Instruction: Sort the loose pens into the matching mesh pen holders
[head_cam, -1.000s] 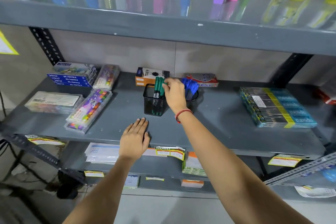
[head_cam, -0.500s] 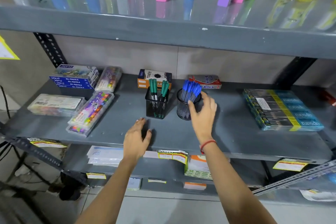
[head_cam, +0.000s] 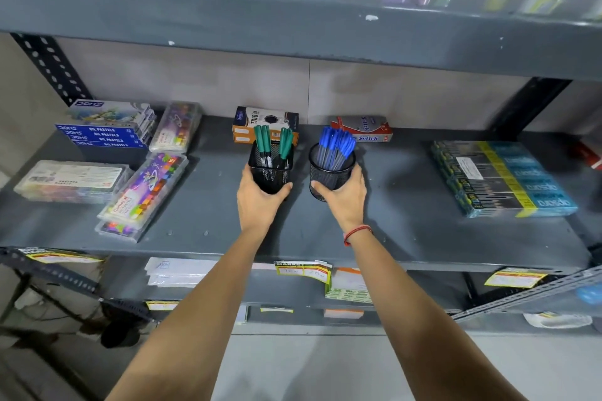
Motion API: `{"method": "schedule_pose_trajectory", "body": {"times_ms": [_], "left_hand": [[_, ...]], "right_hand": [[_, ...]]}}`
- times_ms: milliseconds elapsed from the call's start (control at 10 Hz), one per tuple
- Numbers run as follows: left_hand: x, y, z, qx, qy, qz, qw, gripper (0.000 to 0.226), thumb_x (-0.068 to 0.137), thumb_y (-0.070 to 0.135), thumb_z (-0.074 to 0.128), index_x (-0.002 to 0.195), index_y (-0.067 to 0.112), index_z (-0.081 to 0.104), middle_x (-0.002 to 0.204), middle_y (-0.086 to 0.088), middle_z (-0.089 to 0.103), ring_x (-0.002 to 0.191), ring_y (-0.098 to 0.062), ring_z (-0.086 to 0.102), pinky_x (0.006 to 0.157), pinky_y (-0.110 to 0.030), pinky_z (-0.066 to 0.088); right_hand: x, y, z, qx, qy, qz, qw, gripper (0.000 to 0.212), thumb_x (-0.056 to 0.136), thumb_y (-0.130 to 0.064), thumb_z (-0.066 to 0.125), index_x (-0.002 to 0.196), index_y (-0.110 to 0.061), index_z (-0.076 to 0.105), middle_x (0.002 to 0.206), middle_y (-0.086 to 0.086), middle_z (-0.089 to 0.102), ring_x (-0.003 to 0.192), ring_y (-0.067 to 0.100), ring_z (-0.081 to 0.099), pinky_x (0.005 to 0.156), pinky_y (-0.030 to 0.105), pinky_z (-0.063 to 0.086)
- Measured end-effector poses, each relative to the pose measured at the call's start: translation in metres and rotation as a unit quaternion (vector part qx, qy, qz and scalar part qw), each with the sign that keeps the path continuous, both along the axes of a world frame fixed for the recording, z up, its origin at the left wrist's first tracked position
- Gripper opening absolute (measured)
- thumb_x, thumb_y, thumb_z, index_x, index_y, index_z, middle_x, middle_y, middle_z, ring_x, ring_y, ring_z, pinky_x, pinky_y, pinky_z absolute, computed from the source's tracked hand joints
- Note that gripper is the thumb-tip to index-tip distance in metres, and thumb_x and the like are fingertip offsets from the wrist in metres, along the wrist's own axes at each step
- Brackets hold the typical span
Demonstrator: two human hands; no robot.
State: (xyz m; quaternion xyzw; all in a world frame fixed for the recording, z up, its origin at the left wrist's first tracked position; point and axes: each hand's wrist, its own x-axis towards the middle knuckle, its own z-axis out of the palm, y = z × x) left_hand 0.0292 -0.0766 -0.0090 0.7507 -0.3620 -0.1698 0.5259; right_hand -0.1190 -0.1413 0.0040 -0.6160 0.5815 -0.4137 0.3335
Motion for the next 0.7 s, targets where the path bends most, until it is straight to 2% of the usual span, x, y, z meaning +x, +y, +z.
{"method": "schedule_pose_trajectory", "body": {"times_ms": [100,300,400,600,700], "left_hand": [[-0.005,0.006,0.0,-0.01,-0.004,0.021,1.0,0.073,0.06,0.037,0.084,0.118,0.009,0.049,0.11,-0.007,0.065,0.102,-0.022,0.059,0.087,-0.038,0.05],[-0.023,0.042,0.001,-0.03,-0.019,0.04,0.999,0.061,0.062,0.038,0.084,0.106,0.012,0.051,0.097,0.001,0.065,0.09,-0.017,0.061,0.078,-0.029,0.05],[-0.027,0.057,-0.002,-0.016,-0.029,0.033,0.999,0.063,0.061,0.043,0.082,0.107,0.013,0.05,0.098,-0.001,0.066,0.091,-0.02,0.062,0.079,-0.034,0.051],[-0.029,0.066,0.005,0.009,-0.022,-0.001,1.0,0.07,0.062,0.043,0.083,0.115,0.012,0.049,0.107,-0.004,0.065,0.099,-0.021,0.06,0.084,-0.038,0.051],[-0.027,0.068,0.009,0.007,-0.017,-0.015,1.0,0.085,0.06,0.047,0.083,0.126,0.012,0.043,0.119,-0.006,0.06,0.111,-0.022,0.055,0.092,-0.041,0.047]], "right_hand": [[-0.005,0.005,0.002,-0.018,0.001,0.001,1.0,0.078,0.059,-0.027,0.086,0.124,-0.009,0.047,0.123,0.013,0.058,0.116,0.025,0.053,0.098,0.032,0.044],[-0.027,0.039,0.001,-0.039,-0.007,-0.003,0.999,0.075,0.059,-0.026,0.087,0.122,-0.011,0.048,0.122,0.009,0.06,0.113,0.021,0.055,0.094,0.022,0.042],[-0.033,0.052,0.0,-0.041,-0.006,0.004,0.999,0.076,0.059,-0.026,0.086,0.123,-0.013,0.048,0.123,0.008,0.059,0.113,0.02,0.055,0.093,0.02,0.04],[-0.037,0.063,0.0,-0.014,0.009,0.013,1.0,0.083,0.06,-0.029,0.086,0.129,-0.013,0.042,0.128,0.009,0.056,0.119,0.023,0.052,0.102,0.035,0.045],[-0.039,0.068,0.006,-0.009,0.015,0.027,0.999,0.091,0.06,-0.033,0.086,0.134,-0.014,0.037,0.132,0.009,0.052,0.124,0.024,0.048,0.105,0.039,0.043]]}}
